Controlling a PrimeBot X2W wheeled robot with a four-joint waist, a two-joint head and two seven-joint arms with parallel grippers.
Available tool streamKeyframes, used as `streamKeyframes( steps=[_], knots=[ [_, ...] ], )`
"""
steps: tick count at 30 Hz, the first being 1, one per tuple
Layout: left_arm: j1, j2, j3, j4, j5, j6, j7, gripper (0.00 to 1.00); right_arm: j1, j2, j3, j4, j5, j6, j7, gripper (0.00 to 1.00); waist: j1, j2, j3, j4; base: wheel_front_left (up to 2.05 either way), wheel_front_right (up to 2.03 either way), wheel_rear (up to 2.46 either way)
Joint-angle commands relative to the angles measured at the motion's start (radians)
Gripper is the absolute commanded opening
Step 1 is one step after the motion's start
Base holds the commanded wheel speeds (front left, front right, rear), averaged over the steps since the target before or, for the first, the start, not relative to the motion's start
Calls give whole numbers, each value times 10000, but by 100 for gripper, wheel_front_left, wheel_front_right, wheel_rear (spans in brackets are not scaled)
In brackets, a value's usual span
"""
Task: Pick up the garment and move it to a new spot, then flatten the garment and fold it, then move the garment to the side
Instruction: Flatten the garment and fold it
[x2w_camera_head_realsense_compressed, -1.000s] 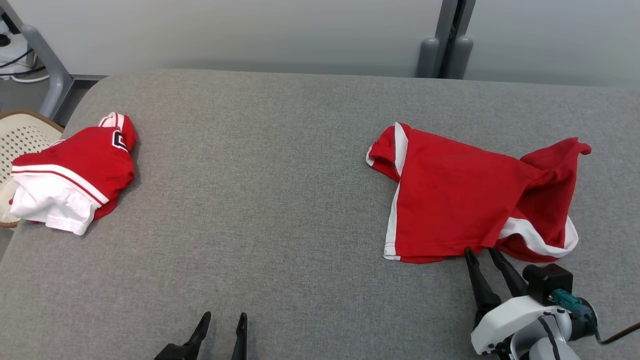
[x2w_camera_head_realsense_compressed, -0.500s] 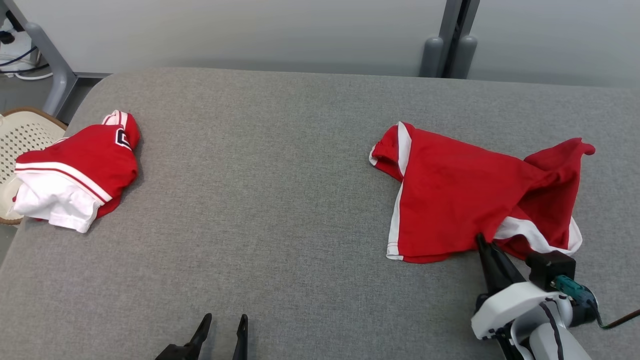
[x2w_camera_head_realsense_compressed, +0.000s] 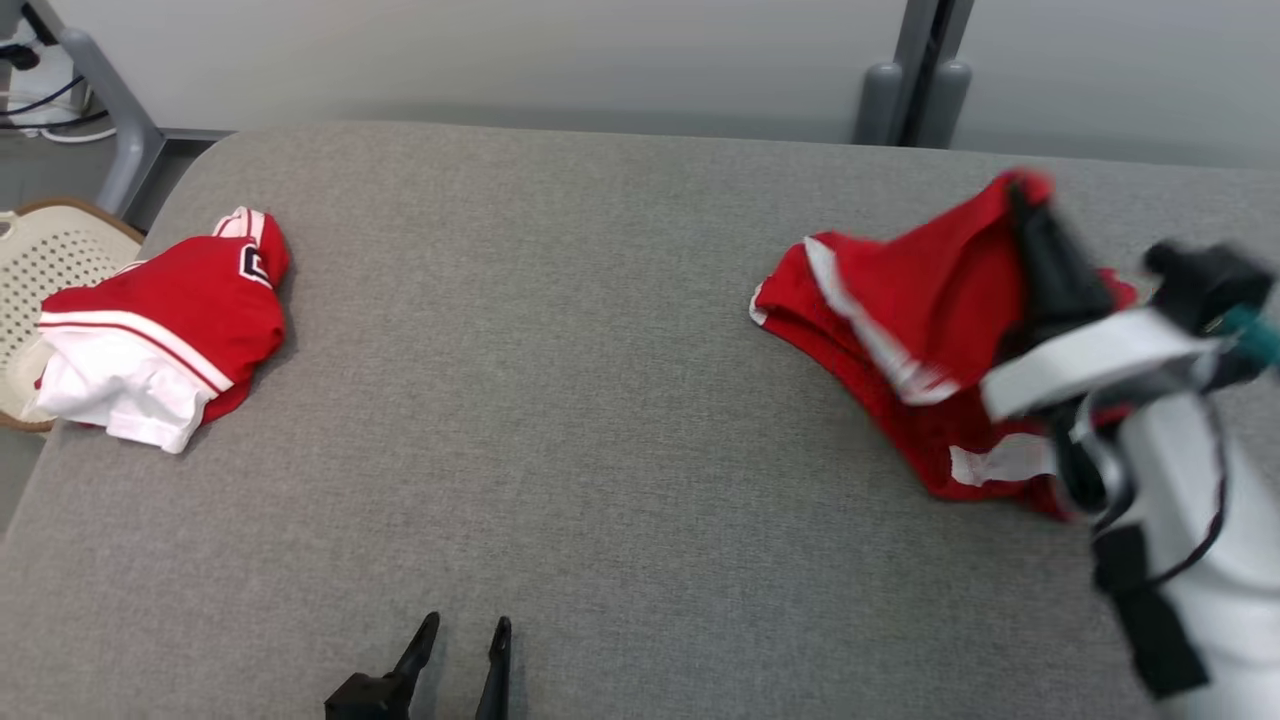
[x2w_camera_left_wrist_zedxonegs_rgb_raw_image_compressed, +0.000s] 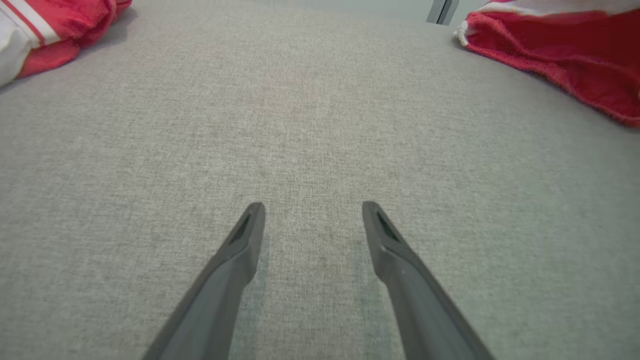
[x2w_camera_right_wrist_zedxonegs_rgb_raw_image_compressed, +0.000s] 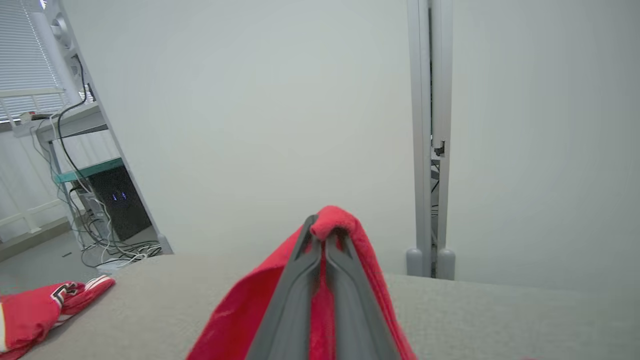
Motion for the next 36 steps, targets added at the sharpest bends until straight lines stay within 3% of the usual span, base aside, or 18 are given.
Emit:
streamKeyframes(
  steps=[1, 7, 8, 10, 13, 17, 23, 29, 36],
  knots=[
    [-241, 37, -71, 43, 63, -97, -2, 100, -506, -278, -351, 300, -151, 1, 0, 0, 0, 0, 99, 214, 0, 0, 0],
    [-632, 36, -478, 196, 192, -222, -2, 100, -2352, -1312, -2071, 2306, -951, 1, -2, 0, 0, 0, 468, 1096, 0, 0, 0],
    [-686, 37, -534, 216, 234, -248, -2, 100, -2562, -1422, -2543, 2814, -1036, 1, 0, 9, 0, 0, 534, 1222, 0, 0, 0],
    [-749, 29, -651, 259, 275, -296, -1, 100, -2913, -1723, -3239, 3789, -1645, 1, 0, 100, 0, 0, 625, 1443, 0, 0, 0],
    [-770, 40, -722, 276, 215, -245, -1, 100, -3251, -1879, -3924, 4581, -2379, 1, 0, 100, 0, 0, 672, 1575, 0, 0, 0],
    [-652, 31, -677, 188, 75, -132, -1, 100, -2798, -1738, -4538, 4516, -2909, -1, 0, 100, 0, 0, 630, 1330, 0, 0, 0],
    [-817, 34, -656, 46, 57, -96, -3, 100, -1671, -1037, -4490, 3153, -2777, 1, 0, 100, 0, 0, 490, 466, 0, 0, 0],
    [-1008, 42, -669, -57, 151, -99, -1, 100, -155, -784, -3930, 1739, -2246, 1, 0, 100, 0, 0, 266, -272, 0, 0, 0],
    [-1349, 37, -820, -198, 219, -145, -1, 100, 2326, -291, -3550, -215, -2043, 1, 0, 100, 0, 0, 11, -1298, 0, 0, 0]
  ],
)
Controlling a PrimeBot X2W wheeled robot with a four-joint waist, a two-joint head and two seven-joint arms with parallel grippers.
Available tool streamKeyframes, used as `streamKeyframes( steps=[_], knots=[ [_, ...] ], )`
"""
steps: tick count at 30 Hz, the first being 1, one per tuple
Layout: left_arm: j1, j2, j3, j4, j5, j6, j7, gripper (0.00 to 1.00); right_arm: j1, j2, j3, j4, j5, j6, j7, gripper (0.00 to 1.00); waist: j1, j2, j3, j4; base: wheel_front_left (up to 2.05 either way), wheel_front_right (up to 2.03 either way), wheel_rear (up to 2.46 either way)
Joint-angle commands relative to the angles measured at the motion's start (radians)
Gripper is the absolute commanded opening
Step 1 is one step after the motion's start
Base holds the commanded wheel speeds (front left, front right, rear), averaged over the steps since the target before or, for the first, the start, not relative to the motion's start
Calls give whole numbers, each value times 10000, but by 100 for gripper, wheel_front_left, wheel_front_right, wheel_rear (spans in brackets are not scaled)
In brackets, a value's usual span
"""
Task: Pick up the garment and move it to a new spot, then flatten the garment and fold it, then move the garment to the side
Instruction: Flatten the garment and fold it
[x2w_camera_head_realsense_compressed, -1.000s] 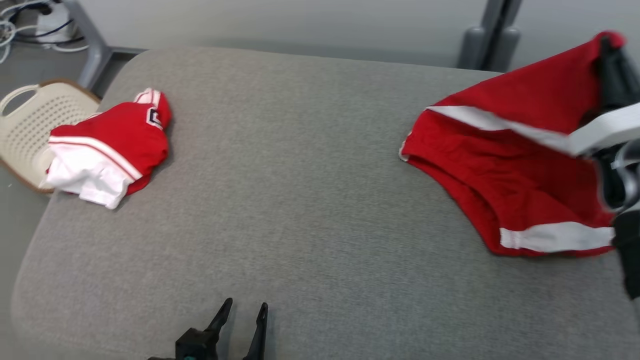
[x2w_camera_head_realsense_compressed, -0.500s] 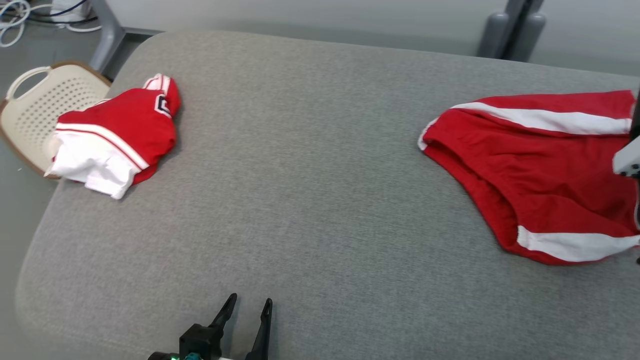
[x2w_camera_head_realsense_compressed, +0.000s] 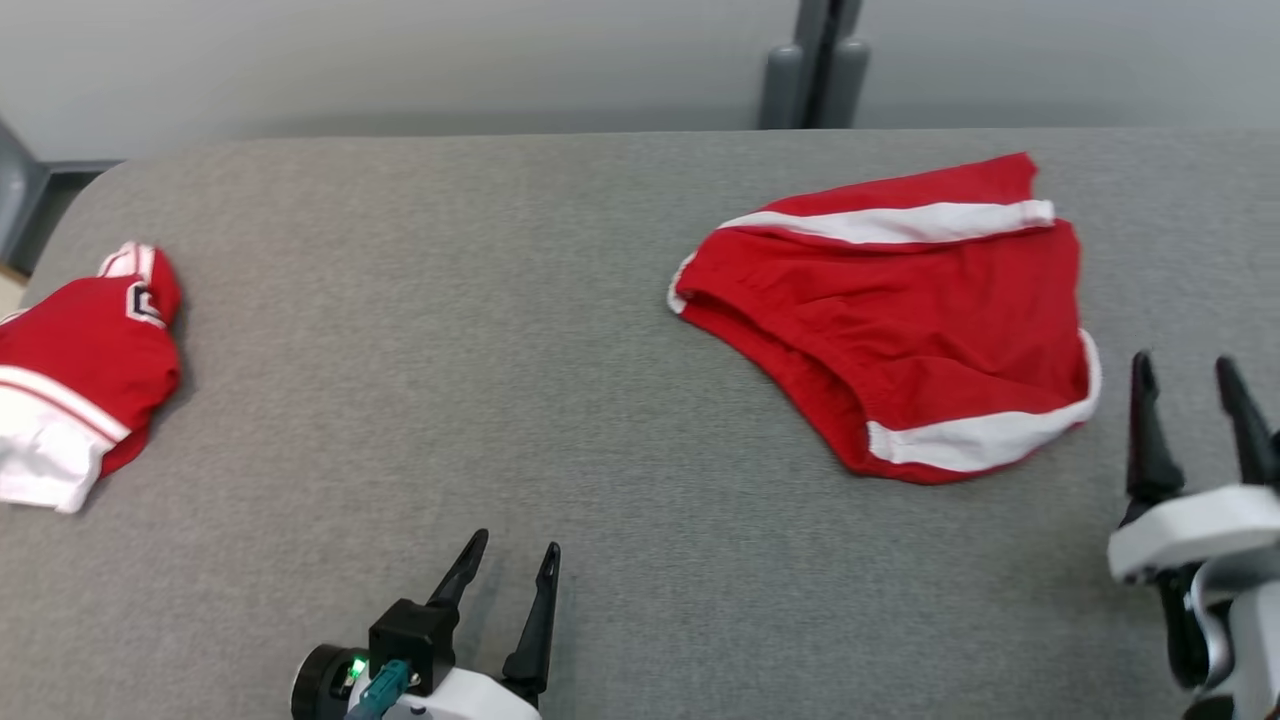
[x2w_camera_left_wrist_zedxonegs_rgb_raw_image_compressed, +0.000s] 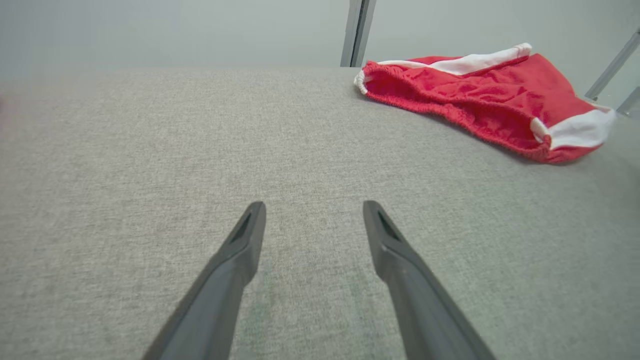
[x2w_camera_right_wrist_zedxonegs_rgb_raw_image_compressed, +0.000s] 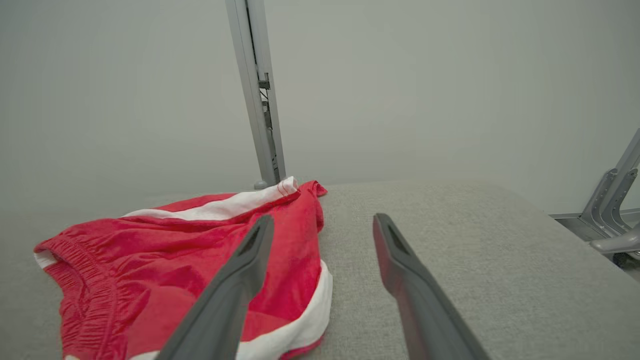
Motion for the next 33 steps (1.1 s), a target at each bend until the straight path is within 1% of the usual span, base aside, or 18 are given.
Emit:
streamKeyframes(
  steps=[1, 4, 6, 8, 11, 14, 21, 25, 26, 33],
  knots=[
    [-161, 38, -19, -34, 19, -30, -1, 100, 230, 30, 64, -173, -2, 1, 1, 100, 0, 0, -129, -431, 0, 0, 0],
    [-364, 39, -205, -70, -29, -83, -3, 100, 906, 304, 195, -458, 130, 1, 0, 100, 0, 0, -116, -892, 0, 0, 0],
    [-571, 39, -363, -118, 0, -104, -1, 100, 1170, 449, 293, -524, 236, 1, 0, 100, 0, 0, -68, -1201, 0, 0, 0],
    [-787, 39, -491, -210, -192, -88, -1, 100, 1318, 554, 382, -578, 310, 1, 0, 100, 0, 0, 9, -1507, 0, 0, 0],
    [-1257, 30, -905, -287, -248, -205, -1, 100, 1341, 656, 547, -688, 415, 1, 2, 100, 0, 0, 211, -1989, 0, 0, 0],
    [-1764, 47, -1231, -290, -313, -213, -1, 100, 1205, 728, 808, -809, 428, 1, 0, 100, 0, 0, 486, -2505, 0, 0, 0],
    [-2737, 53, -1987, 221, -490, -320, -3, 100, 941, 785, 804, -976, 686, 1, 0, 100, 0, 0, 1096, -3448, 0, 0, 0],
    [-3163, 47, -2407, 758, -772, -419, -1, 100, 884, 789, 899, -962, 849, 1, 0, 100, 0, 0, 1377, -3823, 0, 0, 0],
    [-3353, 48, -2536, 1035, -983, -428, -1, 100, 858, 786, 920, -955, 924, 1, 0, 100, 0, 0, 1491, -3957, 0, 0, 0],
    [-3750, 47, -2615, 1534, -1583, -289, -1, 100, 842, 789, 908, -880, 1000, 1, 0, 100, 0, 0, 1684, -4096, 0, 0, 0]
  ],
)
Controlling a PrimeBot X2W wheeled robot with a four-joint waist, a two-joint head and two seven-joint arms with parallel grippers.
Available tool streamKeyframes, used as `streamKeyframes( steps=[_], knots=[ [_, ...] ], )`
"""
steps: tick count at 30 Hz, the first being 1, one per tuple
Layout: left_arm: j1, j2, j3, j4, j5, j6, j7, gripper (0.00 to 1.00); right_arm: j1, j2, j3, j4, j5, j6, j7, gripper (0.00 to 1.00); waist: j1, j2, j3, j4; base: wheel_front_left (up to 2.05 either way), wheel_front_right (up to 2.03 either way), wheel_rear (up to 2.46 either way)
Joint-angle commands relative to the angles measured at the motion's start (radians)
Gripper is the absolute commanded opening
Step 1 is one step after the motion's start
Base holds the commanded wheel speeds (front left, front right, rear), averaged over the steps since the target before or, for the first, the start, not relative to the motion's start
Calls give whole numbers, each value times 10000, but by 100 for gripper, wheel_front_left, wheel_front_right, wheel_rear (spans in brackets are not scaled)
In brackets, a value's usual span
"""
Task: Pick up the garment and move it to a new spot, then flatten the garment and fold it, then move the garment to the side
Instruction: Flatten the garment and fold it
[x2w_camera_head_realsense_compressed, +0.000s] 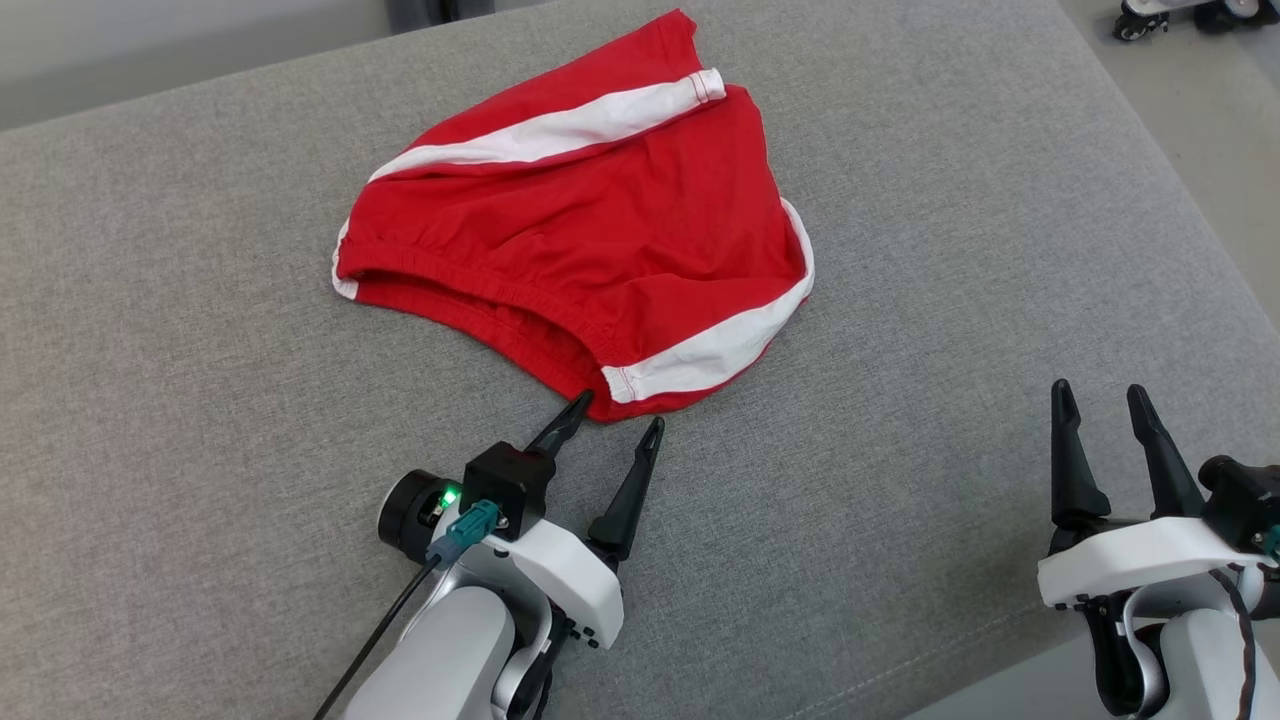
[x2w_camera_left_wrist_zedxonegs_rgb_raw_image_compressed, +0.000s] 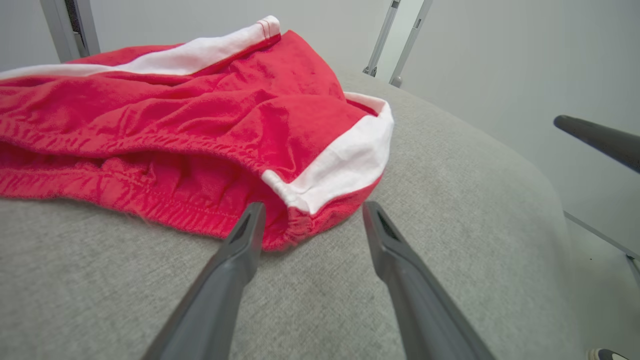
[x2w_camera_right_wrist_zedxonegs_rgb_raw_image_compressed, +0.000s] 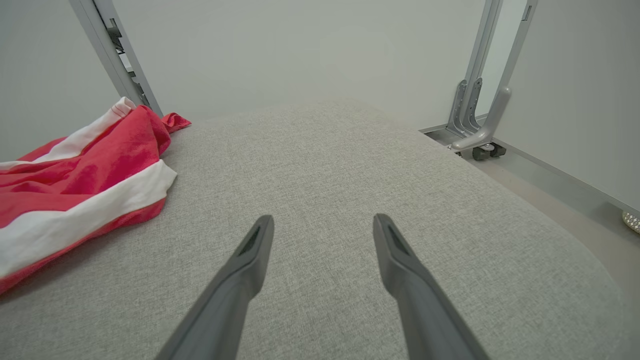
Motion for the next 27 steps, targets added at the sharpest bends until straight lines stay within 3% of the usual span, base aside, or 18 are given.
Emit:
streamKeyframes(
  steps=[1, 11, 14, 15, 17, 18, 19, 27],
  knots=[
    [-263, 53, 46, 85, -196, 80, -1, 100, -88, -24, -26, 34, -14, 1, 0, 100, 0, 0, 49, -8, 0, 0, 0],
    [-588, 52, -255, 444, -829, -19, -1, 100, -301, -24, 195, 212, 59, 1, 0, 100, 0, 0, 106, -73, 0, 0, 0],
    [-698, 36, -361, 638, -1156, -232, 0, 100, -388, -31, 348, 365, 190, 1, 0, 100, 0, 0, 156, -198, 0, 0, 0],
    [-752, 45, -359, 693, -1221, -231, 0, 95, -421, -30, 400, 394, 216, 1, 0, 100, 0, 0, 168, -238, 0, 0, 0],
    [-816, 49, -317, 744, -1336, -212, 0, 42, -480, -31, 458, 481, 274, 1, 0, 100, 0, 0, 186, -303, 0, 0, 0],
    [-850, 50, -277, 747, -1364, -189, 1, 10, -490, -30, 468, 508, 297, 1, 0, 100, 0, 0, 184, -320, 0, 0, 0],
    [-856, 50, -233, 743, -1409, -186, 1, 0, -493, -31, 456, 527, 294, 1, 0, 100, 0, 0, 167, -326, 0, 0, 0],
    [-66, 59, 1021, -673, -913, -255, -3, 0, 69, -25, -97, 779, 84, 1, 0, 100, 0, 0, -463, 337, 0, 0, 0]
  ],
)
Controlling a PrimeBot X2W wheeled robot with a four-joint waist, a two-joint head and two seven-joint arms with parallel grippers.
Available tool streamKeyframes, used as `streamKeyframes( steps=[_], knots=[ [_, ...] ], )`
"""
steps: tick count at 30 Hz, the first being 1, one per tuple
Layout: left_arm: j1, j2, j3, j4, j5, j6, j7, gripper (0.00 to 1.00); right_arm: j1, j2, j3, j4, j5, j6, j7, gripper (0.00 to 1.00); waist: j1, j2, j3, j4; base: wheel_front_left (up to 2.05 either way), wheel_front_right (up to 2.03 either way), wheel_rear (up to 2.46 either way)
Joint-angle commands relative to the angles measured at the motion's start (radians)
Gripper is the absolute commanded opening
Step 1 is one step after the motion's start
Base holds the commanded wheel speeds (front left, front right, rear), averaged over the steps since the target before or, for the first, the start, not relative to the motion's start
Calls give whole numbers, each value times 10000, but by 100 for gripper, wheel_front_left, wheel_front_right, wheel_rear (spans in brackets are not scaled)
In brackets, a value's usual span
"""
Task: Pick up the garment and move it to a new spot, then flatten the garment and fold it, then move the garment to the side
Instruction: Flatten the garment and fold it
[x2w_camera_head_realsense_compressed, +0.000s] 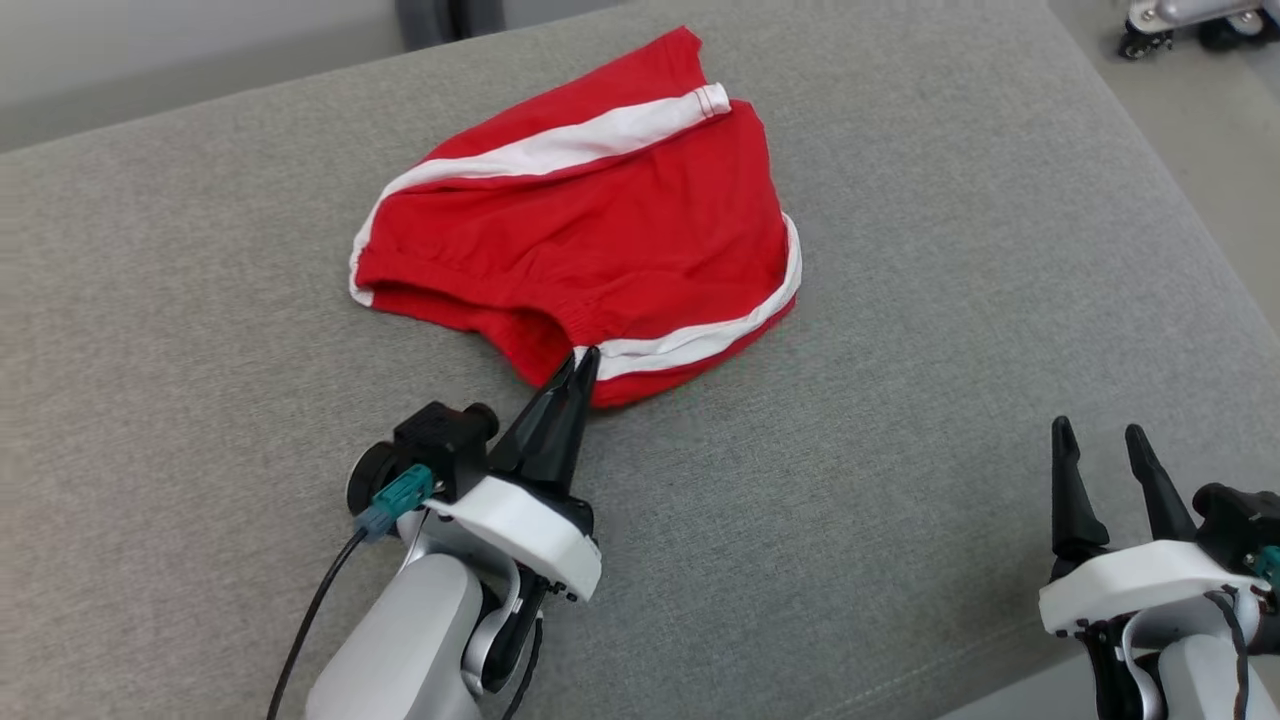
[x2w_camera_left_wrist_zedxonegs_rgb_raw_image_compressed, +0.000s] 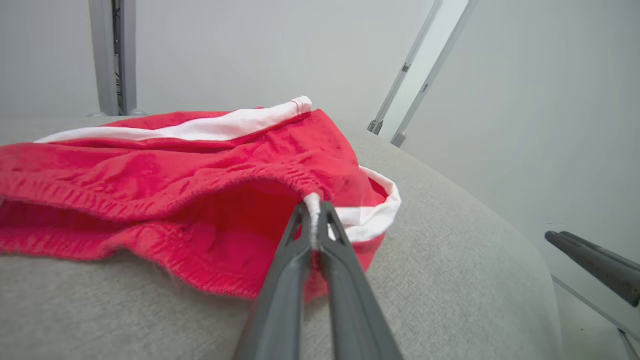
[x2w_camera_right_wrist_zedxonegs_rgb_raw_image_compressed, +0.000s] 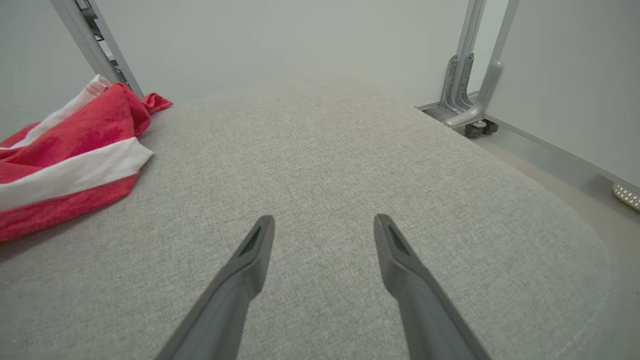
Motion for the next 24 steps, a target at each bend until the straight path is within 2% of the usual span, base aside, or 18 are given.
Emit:
streamKeyframes(
  steps=[1, 6, 12, 17, 24],
  knots=[
    [364, 69, 304, -312, 136, -31, -3, 0, 141, -28, -91, 72, -63, 1, 0, 100, 0, -1, -402, 481, 0, 0, 0],
    [1490, 53, 1094, -1050, 511, -110, -1, 0, 445, -39, -73, 316, -177, 1, 0, 100, 0, -1, -1051, 1350, 0, 0, 0],
    [2653, 55, 1831, -1154, 631, -9, -1, 0, 660, -47, 235, 521, -89, 1, 0, 100, 0, -1, -1685, 2157, 0, 0, 0],
    [3393, 52, 2369, -995, 727, 112, -1, 0, 839, -40, 462, 638, -115, 1, 0, 100, 0, -1, -2043, 2521, 0, 0, 0],
    [3824, 56, 3224, -765, 873, 416, -2, 0, 985, -47, 684, 673, -157, 1, 0, 100, 0, -1, -2154, 2648, 0, 0, 0]
  ],
)
